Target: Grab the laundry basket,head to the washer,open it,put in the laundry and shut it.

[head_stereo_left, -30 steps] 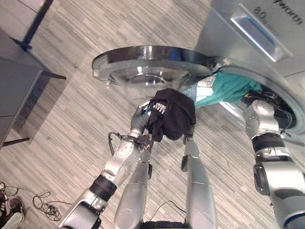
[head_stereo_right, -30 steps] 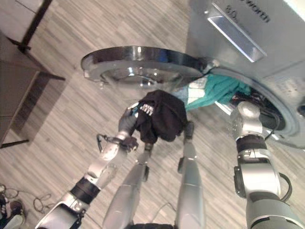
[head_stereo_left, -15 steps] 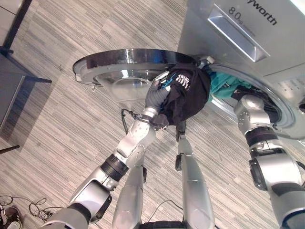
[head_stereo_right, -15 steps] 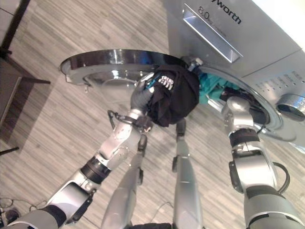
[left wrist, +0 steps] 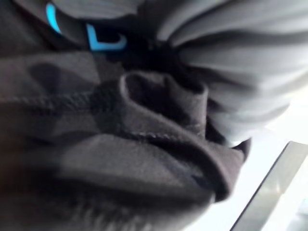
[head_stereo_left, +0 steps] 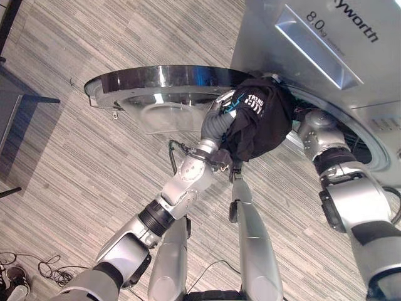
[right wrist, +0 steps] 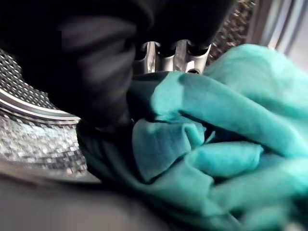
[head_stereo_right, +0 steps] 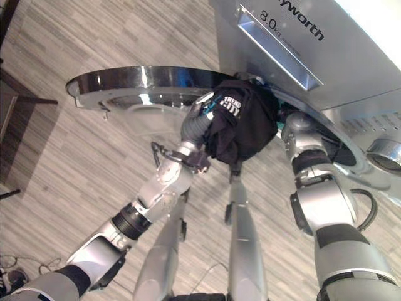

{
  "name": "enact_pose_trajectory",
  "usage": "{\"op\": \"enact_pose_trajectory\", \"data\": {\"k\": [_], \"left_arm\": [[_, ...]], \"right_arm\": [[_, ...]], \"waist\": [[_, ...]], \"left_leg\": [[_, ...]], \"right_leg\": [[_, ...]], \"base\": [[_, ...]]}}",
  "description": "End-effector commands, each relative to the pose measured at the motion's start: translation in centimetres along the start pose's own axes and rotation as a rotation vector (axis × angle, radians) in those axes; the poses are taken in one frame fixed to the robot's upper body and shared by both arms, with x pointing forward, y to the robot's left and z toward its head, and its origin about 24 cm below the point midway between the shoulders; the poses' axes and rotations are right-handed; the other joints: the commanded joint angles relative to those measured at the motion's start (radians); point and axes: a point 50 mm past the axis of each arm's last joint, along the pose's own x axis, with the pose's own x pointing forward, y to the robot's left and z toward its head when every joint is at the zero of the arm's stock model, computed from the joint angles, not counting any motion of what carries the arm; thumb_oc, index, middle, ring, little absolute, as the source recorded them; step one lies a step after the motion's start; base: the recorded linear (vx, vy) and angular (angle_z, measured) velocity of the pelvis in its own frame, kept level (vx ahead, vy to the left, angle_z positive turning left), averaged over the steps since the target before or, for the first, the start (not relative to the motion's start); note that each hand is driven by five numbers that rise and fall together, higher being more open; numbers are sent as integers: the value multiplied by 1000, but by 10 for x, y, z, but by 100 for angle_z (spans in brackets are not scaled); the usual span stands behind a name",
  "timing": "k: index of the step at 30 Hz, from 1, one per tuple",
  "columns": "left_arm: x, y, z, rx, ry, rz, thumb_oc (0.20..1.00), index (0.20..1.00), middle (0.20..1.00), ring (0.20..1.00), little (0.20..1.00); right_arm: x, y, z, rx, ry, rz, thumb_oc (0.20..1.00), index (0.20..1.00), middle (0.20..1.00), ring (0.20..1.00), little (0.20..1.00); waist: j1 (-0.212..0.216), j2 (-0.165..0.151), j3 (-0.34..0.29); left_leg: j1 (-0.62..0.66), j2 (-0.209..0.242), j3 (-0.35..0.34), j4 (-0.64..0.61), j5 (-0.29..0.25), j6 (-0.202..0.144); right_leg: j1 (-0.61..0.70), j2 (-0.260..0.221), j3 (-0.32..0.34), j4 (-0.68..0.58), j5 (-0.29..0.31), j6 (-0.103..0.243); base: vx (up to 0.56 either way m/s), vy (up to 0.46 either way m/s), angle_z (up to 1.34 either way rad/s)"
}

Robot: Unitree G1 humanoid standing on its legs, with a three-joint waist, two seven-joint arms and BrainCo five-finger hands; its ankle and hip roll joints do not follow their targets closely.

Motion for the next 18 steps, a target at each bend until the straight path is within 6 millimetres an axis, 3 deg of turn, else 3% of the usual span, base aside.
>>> {"op": "enact_pose_trajectory", "data": {"k": [1,6,9,14,18], "left_arm": [[3,-16,31,-77,-166,-70,200,200,200,200,200],[3,-16,30,-91,-165,-54,200,200,200,200,200],[2,-16,28,-91,-155,-58,200,200,200,200,200],[-1,-14,28,-78,-151,-72,200,200,200,200,200],[-2,-13,26,-73,-145,-73,200,200,200,200,200]], "right_arm": [[-6,11,-4,22,-15,44,200,200,200,200,200],[-15,13,-30,52,66,33,200,200,200,200,200],[-12,-3,-42,83,135,-33,200,200,200,200,200],[-3,-25,-40,53,142,-85,200,200,200,200,200],[-2,-26,-38,32,130,-80,200,200,200,200,200]], "waist": [[12,-16,-5],[3,-15,-5],[4,-8,-5],[6,-6,-5],[7,-8,-5]], "left_leg": [[40,71,79,60,-110,15],[50,63,86,70,-122,20],[60,60,90,78,-136,21],[51,47,92,90,-135,23],[52,46,95,94,-138,24]], "right_leg": [[-16,-80,12,84,-174,83],[1,-84,17,79,-170,83],[13,-87,18,82,-175,85],[14,-102,21,79,-165,90],[19,-102,25,79,-164,91]], "base": [[0,0,0],[0,0,0],[0,0,0],[-7,5,0],[0,0,0]]}}
